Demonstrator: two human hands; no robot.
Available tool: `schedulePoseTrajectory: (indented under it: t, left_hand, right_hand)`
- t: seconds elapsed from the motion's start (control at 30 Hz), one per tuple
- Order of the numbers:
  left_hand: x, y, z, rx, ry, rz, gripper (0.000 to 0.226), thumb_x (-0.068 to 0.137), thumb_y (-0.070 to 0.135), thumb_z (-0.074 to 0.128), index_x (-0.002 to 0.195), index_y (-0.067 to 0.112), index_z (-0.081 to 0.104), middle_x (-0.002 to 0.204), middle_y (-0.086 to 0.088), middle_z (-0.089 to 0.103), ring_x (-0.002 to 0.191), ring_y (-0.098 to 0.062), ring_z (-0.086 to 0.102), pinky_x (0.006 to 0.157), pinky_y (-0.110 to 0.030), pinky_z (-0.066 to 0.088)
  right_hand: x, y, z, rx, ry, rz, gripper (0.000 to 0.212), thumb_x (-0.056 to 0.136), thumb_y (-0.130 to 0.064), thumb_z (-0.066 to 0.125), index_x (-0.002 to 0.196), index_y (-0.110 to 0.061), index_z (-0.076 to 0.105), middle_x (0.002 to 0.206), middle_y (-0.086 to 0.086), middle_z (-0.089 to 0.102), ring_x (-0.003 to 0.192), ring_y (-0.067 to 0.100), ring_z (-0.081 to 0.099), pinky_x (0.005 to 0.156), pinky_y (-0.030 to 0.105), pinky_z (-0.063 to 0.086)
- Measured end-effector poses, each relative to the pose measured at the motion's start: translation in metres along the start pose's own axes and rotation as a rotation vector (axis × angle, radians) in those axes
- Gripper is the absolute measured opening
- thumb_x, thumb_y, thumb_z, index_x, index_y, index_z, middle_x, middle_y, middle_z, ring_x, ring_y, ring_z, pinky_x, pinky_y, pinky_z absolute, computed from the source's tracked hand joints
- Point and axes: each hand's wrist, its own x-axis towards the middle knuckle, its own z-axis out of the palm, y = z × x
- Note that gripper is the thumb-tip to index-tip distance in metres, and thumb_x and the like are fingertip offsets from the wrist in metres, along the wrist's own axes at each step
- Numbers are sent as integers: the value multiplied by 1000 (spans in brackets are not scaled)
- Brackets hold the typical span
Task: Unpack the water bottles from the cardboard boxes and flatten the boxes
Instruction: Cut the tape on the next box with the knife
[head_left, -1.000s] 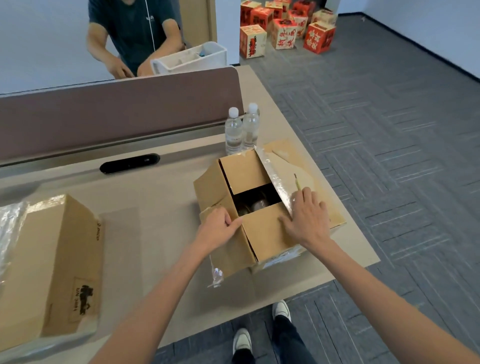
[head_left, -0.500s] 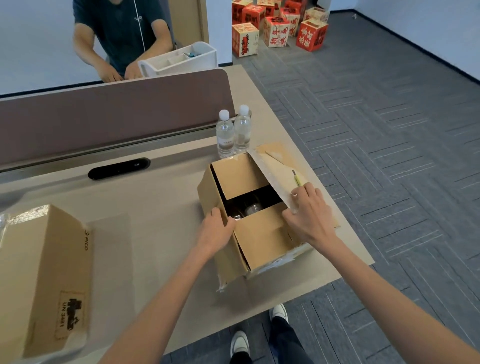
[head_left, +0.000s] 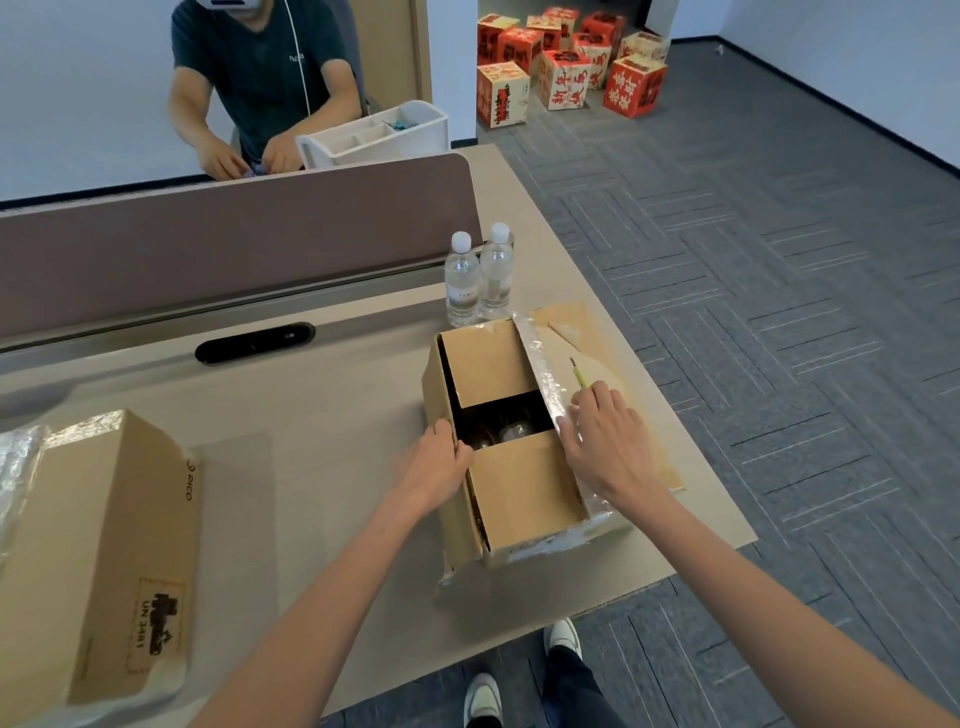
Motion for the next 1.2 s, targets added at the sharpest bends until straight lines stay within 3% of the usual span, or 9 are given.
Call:
schedulePoseTrajectory:
  t: [0.1, 0.2, 0.33, 0.5, 0.67, 0.77, 0.93, 1.03, 1.2]
  left_hand:
    - [3, -2, -4, 65, 7, 34, 15, 99, 27, 41, 96, 12, 43, 98, -9, 55, 86, -26, 54, 80, -45, 50]
    - [8, 2, -10, 153, 113, 58, 15, 97, 27, 45, 88, 16, 40, 87, -3, 51, 77, -21, 48, 68, -37, 44]
    - [25, 15, -20, 218, 249, 49, 20, 99, 30, 43, 84, 17, 44, 86, 2, 52, 80, -18, 48, 66, -33, 39]
    - [61, 43, -14, 150, 324, 37, 24, 100, 29, 42, 79, 18, 48, 83, 5, 53, 81, -14, 48, 60, -28, 31]
    - [100, 82, -3, 38, 271, -25, 34, 102, 31, 39, 70, 21, 41, 77, 3, 50, 71, -15, 46, 58, -30, 31]
    - [122, 101, 1, -56, 278, -90, 37, 102, 31, 39, 67, 21, 42, 73, 4, 51, 67, -14, 45, 55, -27, 31]
    - [144, 116, 2, -88, 264, -187, 46, 99, 45, 46, 69, 11, 53, 74, -3, 59, 71, -20, 54, 61, -33, 39]
    - [152, 125, 2, -128, 248, -227, 59, 96, 56, 49, 59, 11, 40, 62, 0, 44, 64, -16, 45, 54, -32, 30]
    - [159, 121, 10, -219, 257, -227, 49, 89, 42, 67, 58, 17, 38, 71, 7, 41, 74, -15, 44, 66, -32, 36]
  right_hand:
    - [11, -4, -3, 128, -7, 23, 20, 100, -20, 38, 107, -11, 54, 106, 1, 50, 89, 23, 53, 66, 34, 42]
    - [26, -3, -7, 227, -49, 43, 20, 98, -14, 41, 111, -13, 56, 112, -2, 51, 90, 22, 56, 65, 33, 37]
    - [55, 8, -7, 368, -37, 39, 24, 88, -3, 44, 104, -17, 52, 108, -2, 58, 82, 25, 59, 68, 37, 47]
    - [111, 37, 0, 707, -158, 141, 21, 90, -7, 42, 101, -24, 36, 84, -6, 69, 79, 26, 63, 72, 41, 48]
    - [169, 69, 12, 823, -277, 90, 28, 90, -11, 49, 102, -35, 40, 79, -5, 71, 71, 23, 64, 68, 48, 53]
    - [203, 80, 15, 844, -363, 29, 22, 91, -13, 55, 104, -29, 48, 76, -4, 70, 68, 16, 61, 64, 43, 50]
    - [248, 84, 15, 891, -502, -105, 11, 87, -8, 62, 96, -14, 60, 72, 6, 69, 45, 1, 50, 43, 22, 39]
    - [270, 82, 15, 894, -605, -214, 5, 85, -8, 69, 90, -10, 67, 72, 7, 69, 45, 1, 50, 42, 17, 37]
    - [300, 80, 14, 870, -821, -354, 3, 83, -1, 69, 84, 2, 68, 69, 10, 66, 47, 2, 47, 41, 16, 30]
